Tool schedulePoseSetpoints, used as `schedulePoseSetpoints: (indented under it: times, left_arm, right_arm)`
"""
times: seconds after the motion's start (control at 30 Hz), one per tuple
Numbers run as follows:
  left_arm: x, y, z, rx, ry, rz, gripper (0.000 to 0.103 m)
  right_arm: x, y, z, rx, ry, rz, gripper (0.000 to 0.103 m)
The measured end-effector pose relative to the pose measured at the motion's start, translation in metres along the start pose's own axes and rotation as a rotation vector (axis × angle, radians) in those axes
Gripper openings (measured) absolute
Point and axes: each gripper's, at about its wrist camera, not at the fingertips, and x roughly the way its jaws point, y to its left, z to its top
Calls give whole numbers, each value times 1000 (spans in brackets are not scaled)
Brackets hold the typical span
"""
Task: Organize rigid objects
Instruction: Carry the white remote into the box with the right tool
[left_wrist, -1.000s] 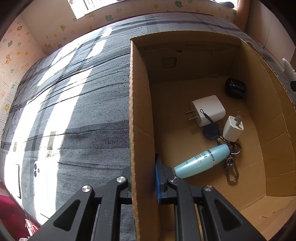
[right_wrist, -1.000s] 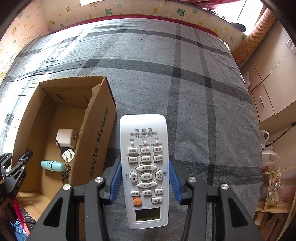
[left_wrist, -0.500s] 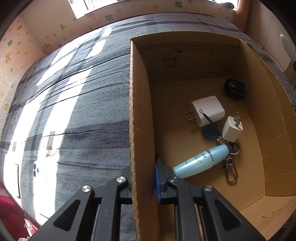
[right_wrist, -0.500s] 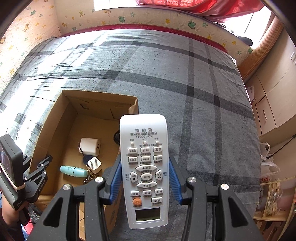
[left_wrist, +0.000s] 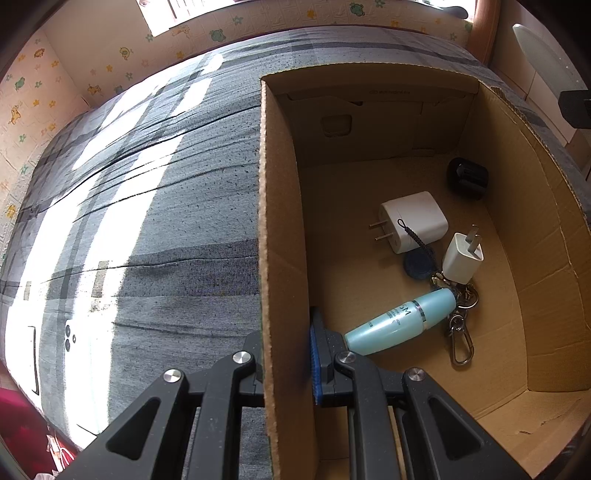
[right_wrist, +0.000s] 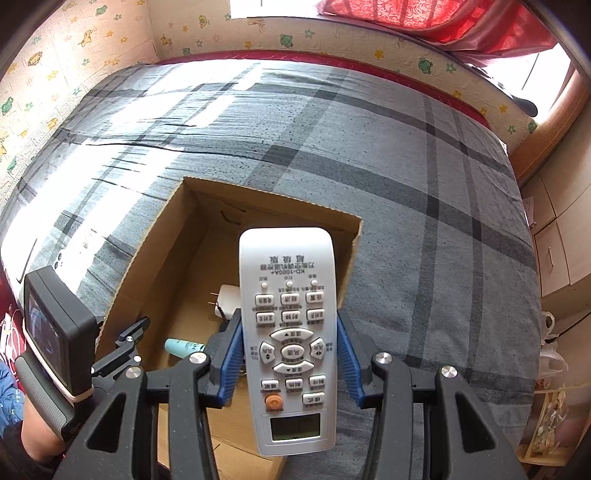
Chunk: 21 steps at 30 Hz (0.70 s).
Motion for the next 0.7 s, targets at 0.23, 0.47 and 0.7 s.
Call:
schedulePoseSetpoints:
  times: [0.23,0.47,0.7]
  left_arm:
    - [0,1,0,-3,-1,-6,15]
    - [1,3,-1,-7,-2,-11,15]
    - [0,3,-1,-9,-7,-14,15]
  right_arm:
    - [27,28,3,-33,41,31,50]
    - [63,44,-2,-36,100,47,50]
    - [93,50,-9,-24,157,55,50]
